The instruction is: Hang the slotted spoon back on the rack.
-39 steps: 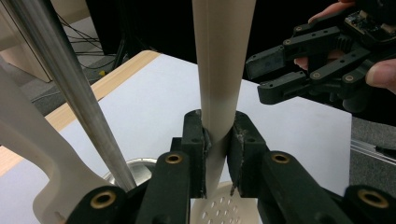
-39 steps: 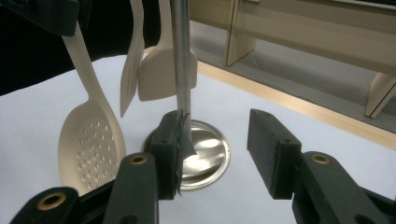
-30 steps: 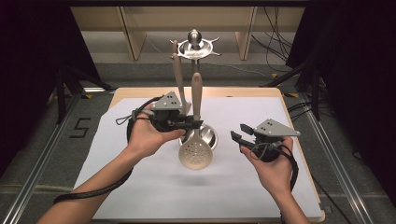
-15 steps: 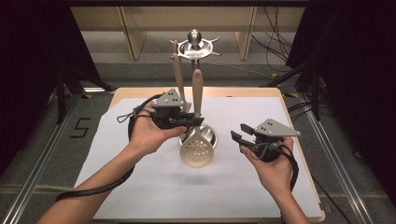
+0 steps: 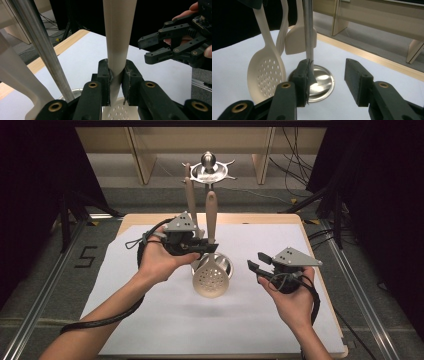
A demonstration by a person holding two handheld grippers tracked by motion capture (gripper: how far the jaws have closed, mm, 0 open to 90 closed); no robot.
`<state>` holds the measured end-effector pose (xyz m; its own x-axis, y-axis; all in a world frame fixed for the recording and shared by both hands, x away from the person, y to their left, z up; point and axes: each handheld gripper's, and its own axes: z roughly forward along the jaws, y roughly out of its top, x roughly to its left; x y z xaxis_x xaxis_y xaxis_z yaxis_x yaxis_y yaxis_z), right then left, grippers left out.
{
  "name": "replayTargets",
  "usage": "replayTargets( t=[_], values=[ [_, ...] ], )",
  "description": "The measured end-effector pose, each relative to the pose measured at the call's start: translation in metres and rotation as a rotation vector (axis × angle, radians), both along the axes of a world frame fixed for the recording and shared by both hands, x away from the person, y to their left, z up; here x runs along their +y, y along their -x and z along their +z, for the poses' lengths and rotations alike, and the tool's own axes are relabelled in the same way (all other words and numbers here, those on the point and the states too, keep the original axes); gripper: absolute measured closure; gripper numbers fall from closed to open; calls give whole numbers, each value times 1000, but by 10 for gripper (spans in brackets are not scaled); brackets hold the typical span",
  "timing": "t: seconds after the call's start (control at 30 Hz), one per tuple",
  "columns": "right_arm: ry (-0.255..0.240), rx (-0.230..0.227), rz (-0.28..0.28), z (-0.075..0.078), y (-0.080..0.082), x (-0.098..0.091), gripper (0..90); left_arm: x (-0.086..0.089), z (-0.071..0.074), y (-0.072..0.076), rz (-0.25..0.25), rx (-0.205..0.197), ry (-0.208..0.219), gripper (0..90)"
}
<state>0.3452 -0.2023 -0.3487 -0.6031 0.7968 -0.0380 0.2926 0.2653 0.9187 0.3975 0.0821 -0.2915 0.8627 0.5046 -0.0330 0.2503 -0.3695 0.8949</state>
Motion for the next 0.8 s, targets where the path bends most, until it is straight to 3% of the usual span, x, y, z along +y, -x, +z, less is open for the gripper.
replayTargets(
  t=[0.5,0.53,0.63,0.67,0.73,0.77,0.8],
  values=[
    [3,-1,-2,0,1,0,569,-2,6,-2,13,2,5,776],
    [5,-7,-4,0,0,0,569,0,8,-6,-10,-36,-17,776],
    [-10,-3,-10,-1,0,2,569,1,8,-9,-28,-54,-23,776],
    [-10,3,-10,-1,1,2,569,-2,7,-4,23,7,13,776],
    [-7,0,-5,-1,1,2,569,-1,7,-5,27,18,17,776],
    [-6,0,-4,-1,1,2,569,1,8,-10,-4,-37,-17,776],
    [-6,0,-4,-1,1,2,569,1,8,-10,-4,-37,-17,776]
  ],
)
